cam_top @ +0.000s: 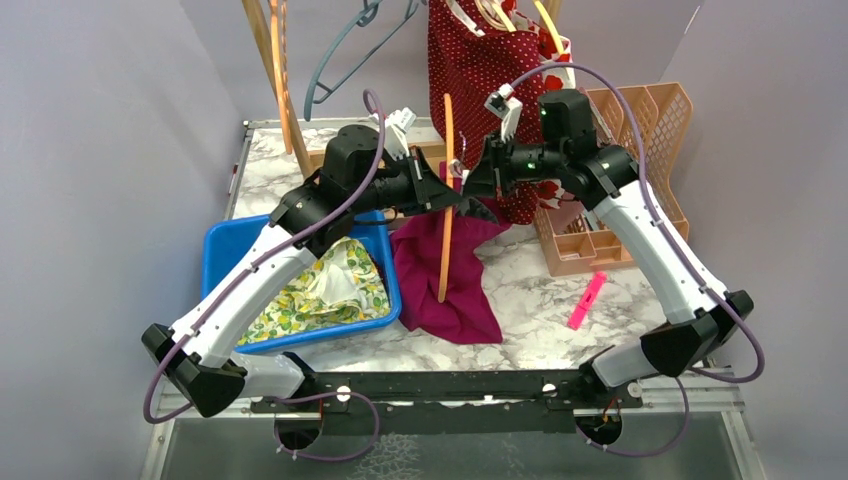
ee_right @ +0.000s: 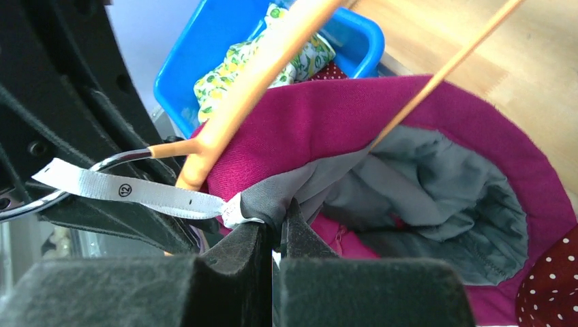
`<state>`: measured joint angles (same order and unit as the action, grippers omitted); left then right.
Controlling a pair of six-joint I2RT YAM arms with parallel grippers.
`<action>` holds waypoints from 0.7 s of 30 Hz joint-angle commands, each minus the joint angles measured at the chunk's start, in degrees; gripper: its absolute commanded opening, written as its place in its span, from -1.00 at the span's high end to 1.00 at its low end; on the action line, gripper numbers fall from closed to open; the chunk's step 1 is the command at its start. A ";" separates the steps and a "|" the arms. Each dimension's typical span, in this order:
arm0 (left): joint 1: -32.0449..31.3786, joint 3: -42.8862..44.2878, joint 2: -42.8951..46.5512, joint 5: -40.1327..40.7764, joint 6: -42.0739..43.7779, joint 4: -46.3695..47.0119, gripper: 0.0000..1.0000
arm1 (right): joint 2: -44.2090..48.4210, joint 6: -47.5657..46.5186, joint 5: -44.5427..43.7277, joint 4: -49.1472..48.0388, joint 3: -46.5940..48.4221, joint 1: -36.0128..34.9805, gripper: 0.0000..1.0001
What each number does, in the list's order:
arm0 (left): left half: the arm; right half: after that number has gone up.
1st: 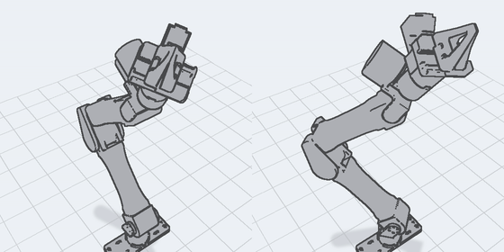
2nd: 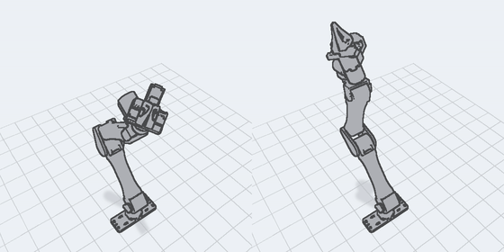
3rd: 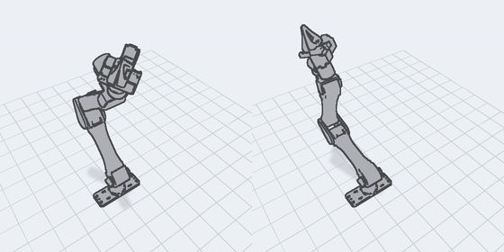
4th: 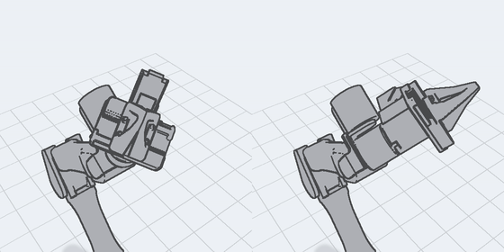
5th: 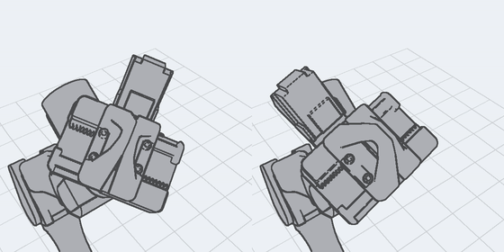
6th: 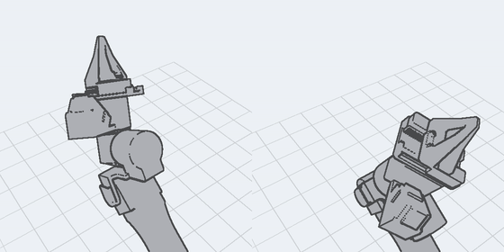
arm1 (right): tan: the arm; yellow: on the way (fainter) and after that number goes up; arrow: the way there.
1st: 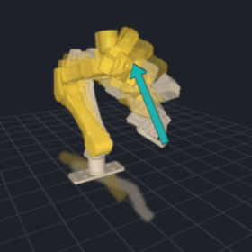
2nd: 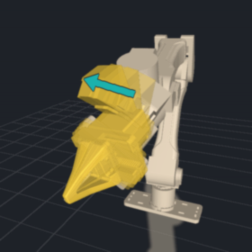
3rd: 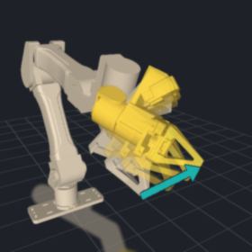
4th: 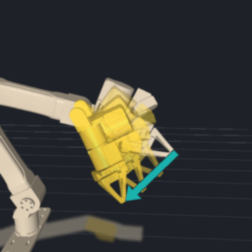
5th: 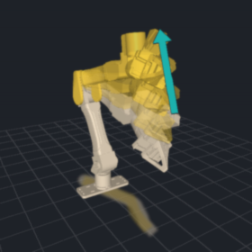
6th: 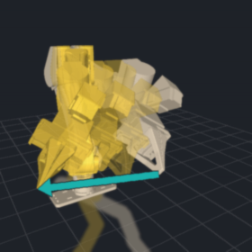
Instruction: Remove the skirt from the hanger
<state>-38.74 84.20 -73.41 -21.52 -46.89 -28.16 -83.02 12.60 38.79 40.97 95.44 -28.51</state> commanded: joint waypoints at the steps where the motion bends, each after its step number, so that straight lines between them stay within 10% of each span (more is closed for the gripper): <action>1: 0.06 0.48 -0.54 16.40 11.73 -10.53 1.00 | 0.62 1.76 2.82 7.63 4.71 0.12 0.99; 11: -1.44 -7.12 2.50 25.09 15.60 -12.71 1.00 | 4.07 9.89 -0.43 5.76 9.05 0.22 0.99; 21: -3.36 -7.11 0.65 31.30 17.18 -12.86 1.00 | 5.17 17.99 17.52 -5.17 3.89 0.15 0.99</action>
<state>-41.80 77.91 -70.26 -1.37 -34.96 -33.43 -81.87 23.14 41.91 45.69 98.06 -28.49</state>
